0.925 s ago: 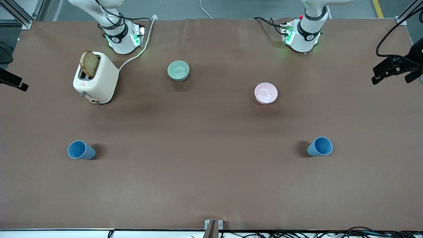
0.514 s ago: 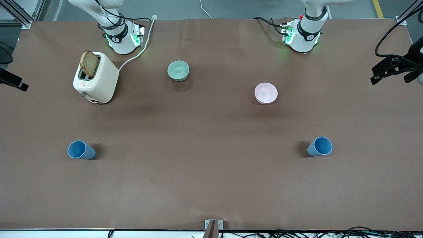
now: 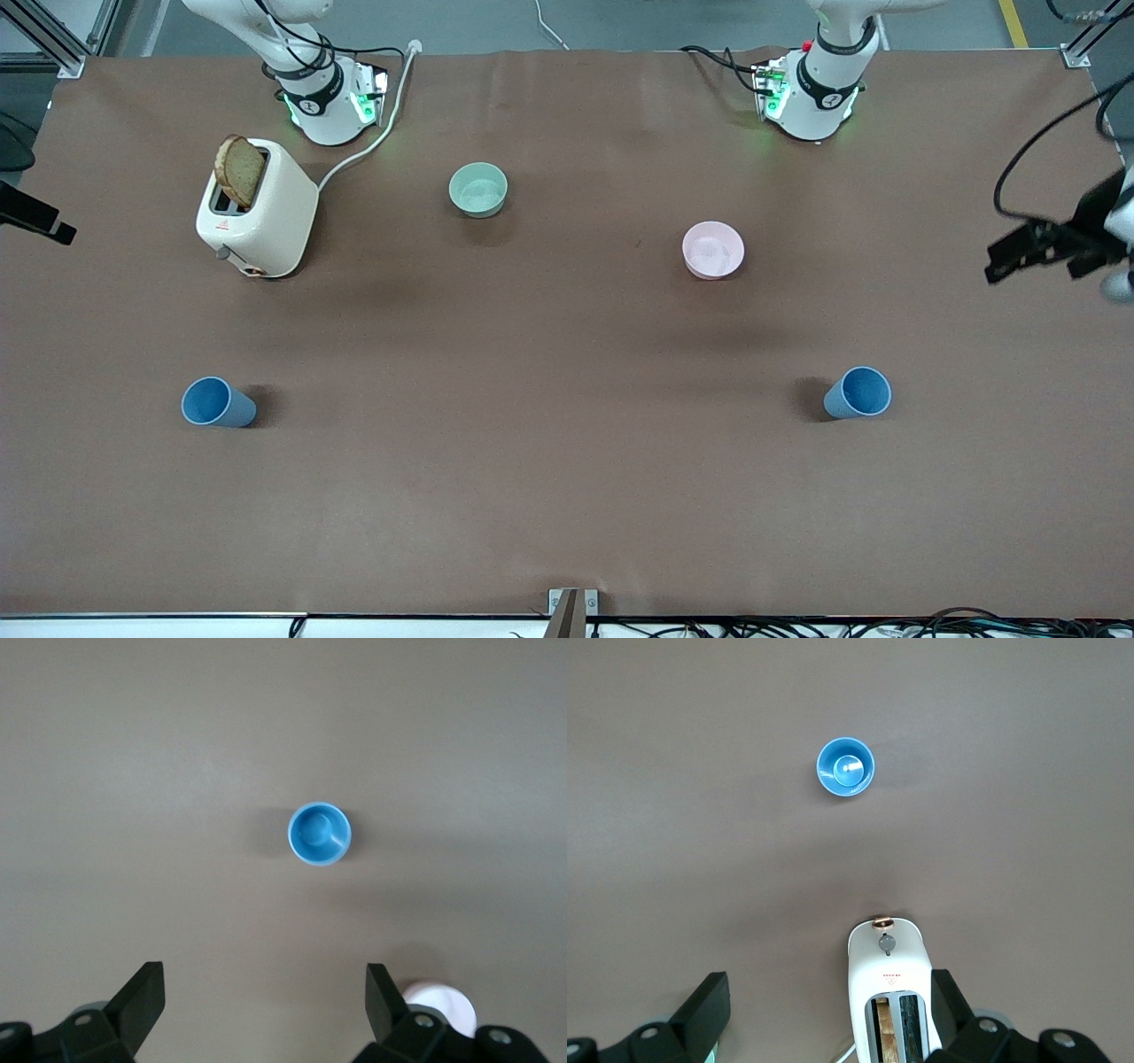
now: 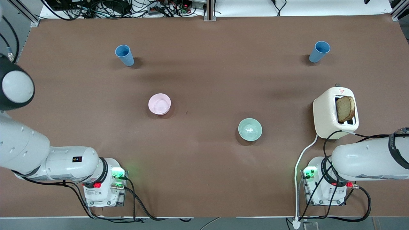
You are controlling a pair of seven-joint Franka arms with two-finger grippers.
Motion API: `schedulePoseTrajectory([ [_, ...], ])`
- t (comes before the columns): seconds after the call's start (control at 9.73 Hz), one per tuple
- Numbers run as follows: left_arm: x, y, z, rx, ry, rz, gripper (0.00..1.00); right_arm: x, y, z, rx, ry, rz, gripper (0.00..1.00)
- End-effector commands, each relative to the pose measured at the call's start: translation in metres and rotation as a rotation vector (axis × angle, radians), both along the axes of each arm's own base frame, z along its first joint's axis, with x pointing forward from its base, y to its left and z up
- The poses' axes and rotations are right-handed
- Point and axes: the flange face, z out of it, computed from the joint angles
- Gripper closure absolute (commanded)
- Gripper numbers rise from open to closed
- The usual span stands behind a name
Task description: Stack blue cups with both arms
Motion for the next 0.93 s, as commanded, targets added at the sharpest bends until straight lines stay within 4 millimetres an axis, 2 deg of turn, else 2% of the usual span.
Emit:
schedulePoseTrajectory([
  [0.0,0.018,0.002,-0.1,0.01,0.011,-0.013,0.0,0.014,-0.004,-0.023,0.011,0.03,-0.023,0.0],
  [0.1,0.022,0.0,-0.144,0.004,-0.022,-0.003,0.0,0.032,-0.007,-0.045,0.007,0.007,-0.025,0.0],
  [0.31,0.035,-0.002,-0.213,-0.003,0.045,-0.007,0.04,0.071,-0.01,-0.115,0.001,0.012,-0.024,0.0],
  [0.41,0.04,-0.002,-0.233,-0.006,0.065,-0.007,0.07,0.086,-0.013,-0.146,-0.01,-0.01,-0.015,0.0],
  [0.51,0.043,-0.003,-0.243,-0.007,0.077,-0.008,0.08,0.096,-0.026,-0.181,-0.021,-0.036,0.059,0.0],
  [0.62,0.047,-0.003,-0.258,-0.009,0.093,-0.007,0.1,0.101,-0.036,-0.215,-0.03,-0.053,0.063,0.0],
  [0.82,0.05,-0.007,-0.28,-0.009,0.12,-0.016,0.19,0.111,-0.041,-0.271,-0.05,-0.098,0.075,0.0],
])
